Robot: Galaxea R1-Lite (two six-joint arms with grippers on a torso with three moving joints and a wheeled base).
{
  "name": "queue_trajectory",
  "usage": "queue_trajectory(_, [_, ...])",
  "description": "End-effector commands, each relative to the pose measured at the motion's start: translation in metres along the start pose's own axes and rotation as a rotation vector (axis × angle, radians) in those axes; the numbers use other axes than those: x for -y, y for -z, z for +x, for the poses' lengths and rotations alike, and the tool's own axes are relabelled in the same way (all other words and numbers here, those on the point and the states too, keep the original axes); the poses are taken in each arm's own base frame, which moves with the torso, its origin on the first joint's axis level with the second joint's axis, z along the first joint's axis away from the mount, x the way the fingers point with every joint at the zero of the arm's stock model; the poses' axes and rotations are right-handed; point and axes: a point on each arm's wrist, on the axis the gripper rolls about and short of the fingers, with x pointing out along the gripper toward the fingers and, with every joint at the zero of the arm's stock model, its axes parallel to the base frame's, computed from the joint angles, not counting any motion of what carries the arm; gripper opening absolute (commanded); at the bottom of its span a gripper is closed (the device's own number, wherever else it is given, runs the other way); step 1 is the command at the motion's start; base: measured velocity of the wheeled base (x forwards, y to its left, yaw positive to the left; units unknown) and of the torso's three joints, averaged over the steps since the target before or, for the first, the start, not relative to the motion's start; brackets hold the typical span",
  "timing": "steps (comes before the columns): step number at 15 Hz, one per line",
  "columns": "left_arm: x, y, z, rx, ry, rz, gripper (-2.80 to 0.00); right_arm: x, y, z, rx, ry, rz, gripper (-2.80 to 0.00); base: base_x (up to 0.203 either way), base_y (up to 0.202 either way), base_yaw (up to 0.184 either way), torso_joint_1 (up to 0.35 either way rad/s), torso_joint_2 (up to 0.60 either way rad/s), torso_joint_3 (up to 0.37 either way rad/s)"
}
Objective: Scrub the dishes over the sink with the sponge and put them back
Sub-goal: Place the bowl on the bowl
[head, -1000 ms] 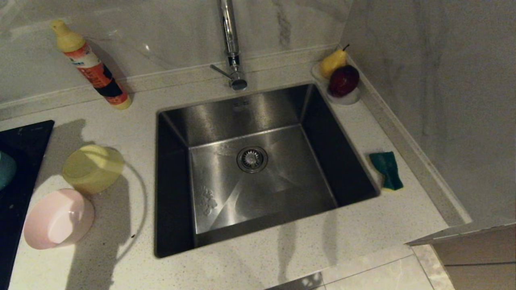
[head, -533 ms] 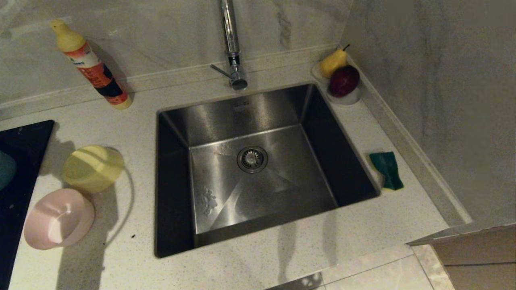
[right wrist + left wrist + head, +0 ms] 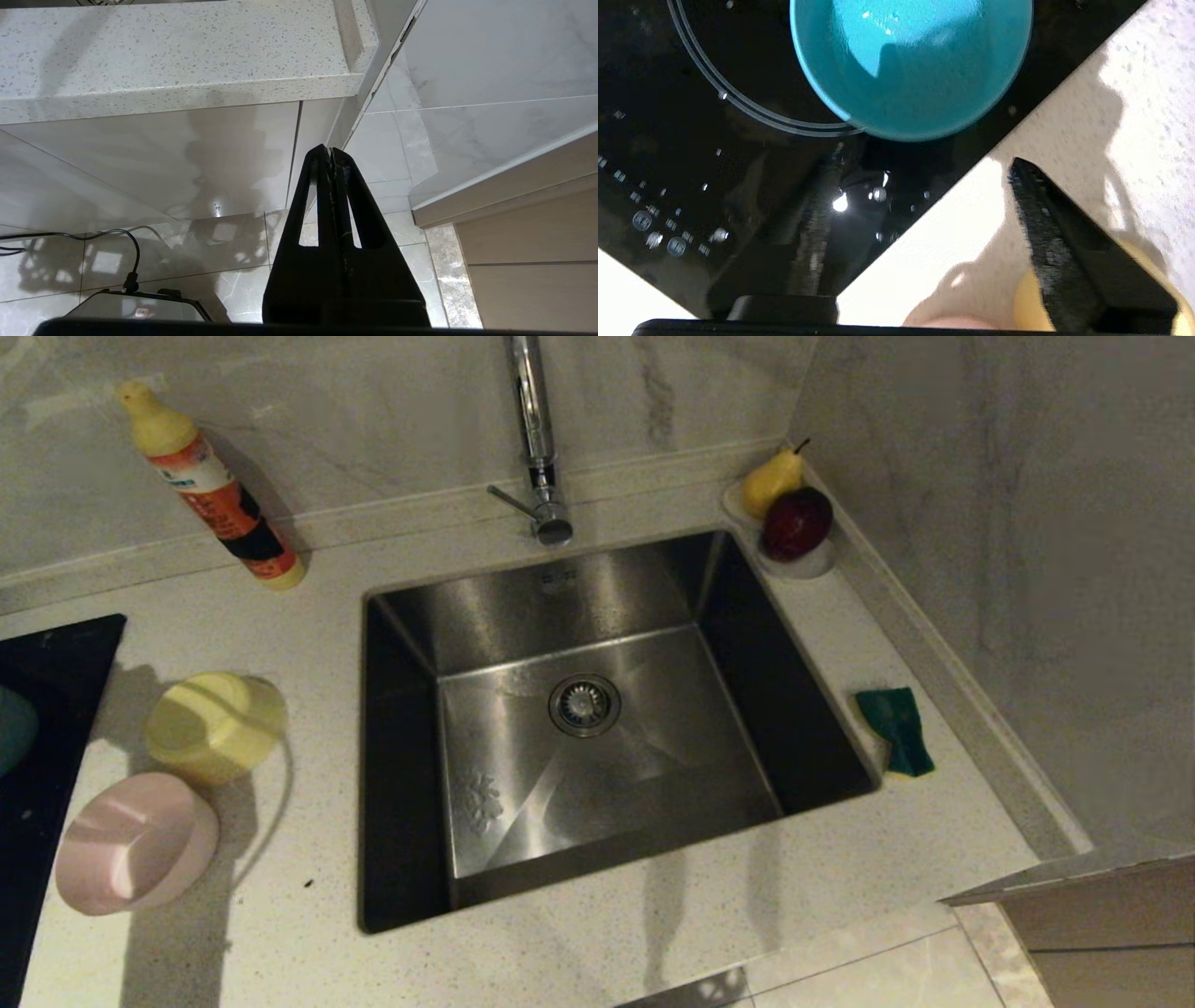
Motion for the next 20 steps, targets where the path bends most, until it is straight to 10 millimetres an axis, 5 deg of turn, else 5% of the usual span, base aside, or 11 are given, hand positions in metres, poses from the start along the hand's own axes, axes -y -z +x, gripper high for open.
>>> queue_trajectory(1, [-0.004, -0.001, 0.018, -0.027, -0.01, -0.009, 0.0, 0.0, 0.0, 0.0, 0.002, -0.001, -0.001, -2.8, 0.0, 0.0, 0.0, 0.0, 0.0, 0.0])
queue_trajectory(11, [-0.005, -0.005, 0.037, -0.041, 0.046, -0.005, 0.0, 0.0, 0.0, 0.0, 0.002, -0.001, -0.001, -2.8, 0.0, 0.0, 0.0, 0.0, 0.0, 0.0])
queue_trajectory(17, [0.006, -0.01, 0.005, -0.004, 0.136, 0.061, 0.0, 0.0, 0.0, 0.0, 0.002, -0.001, -0.001, -2.8, 0.0, 0.0, 0.0, 0.0, 0.0, 0.0])
queue_trajectory(20, [0.006, -0.011, 0.009, 0.001, 0.144, 0.153, 0.0, 0.0, 0.0, 0.0, 0.002, -0.001, -0.001, -2.8, 0.0, 0.0, 0.0, 0.0, 0.0, 0.0])
